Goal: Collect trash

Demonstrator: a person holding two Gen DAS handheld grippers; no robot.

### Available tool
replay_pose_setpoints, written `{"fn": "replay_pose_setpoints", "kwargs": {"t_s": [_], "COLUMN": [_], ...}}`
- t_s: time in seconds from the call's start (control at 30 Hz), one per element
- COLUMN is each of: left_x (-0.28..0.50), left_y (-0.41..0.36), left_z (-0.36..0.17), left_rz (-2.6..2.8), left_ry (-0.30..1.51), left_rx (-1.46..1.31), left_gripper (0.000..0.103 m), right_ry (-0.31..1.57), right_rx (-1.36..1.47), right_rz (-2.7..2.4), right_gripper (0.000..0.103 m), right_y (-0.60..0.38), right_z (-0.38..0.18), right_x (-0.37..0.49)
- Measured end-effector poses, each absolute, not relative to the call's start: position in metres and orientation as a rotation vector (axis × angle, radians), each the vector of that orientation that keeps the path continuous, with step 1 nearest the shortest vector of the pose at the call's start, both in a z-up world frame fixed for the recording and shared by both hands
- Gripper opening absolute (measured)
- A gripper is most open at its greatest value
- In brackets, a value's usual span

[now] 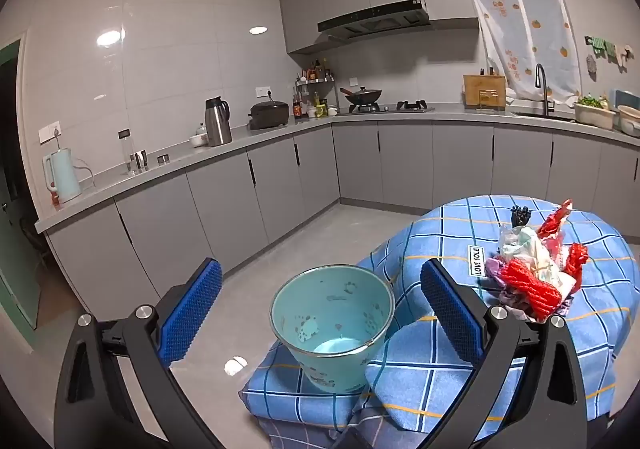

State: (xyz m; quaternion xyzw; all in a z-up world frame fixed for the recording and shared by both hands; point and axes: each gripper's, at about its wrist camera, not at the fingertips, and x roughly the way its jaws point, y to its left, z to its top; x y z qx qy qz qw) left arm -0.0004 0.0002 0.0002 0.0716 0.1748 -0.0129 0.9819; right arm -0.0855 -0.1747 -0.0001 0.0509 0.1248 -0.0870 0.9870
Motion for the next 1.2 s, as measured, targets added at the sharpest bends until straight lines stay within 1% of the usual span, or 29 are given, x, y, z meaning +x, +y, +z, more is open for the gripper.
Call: {"fn": "replay_pose_setpoints", "kwargs": {"t_s": [0.5, 0.57, 1.2], "left_x": [0.003, -0.001, 0.000], "left_y": [0.004, 0.003, 0.009], "left_z": [0.010, 0.003, 0.006], "left_rz": [-0.028, -0.024, -0.021], "left_ry": [0.344, 0.338, 0.333], "left_rx": [0.153, 0.154, 0.141], "left_gripper": [0.098, 0.098, 0.098], "right_ry": [0.262, 0.257, 0.256], "right_rx": [0.106, 0.104, 0.112], "right_rz": [-0.169, -0.171, -0.172], "right_gripper": [0.099, 0.099, 0.099], "right_y": [-0.176, -0.176, -0.178], "right_z": [0.005, 0.002, -0.001], "right_x": [-0.086, -0.085, -0.084]}}
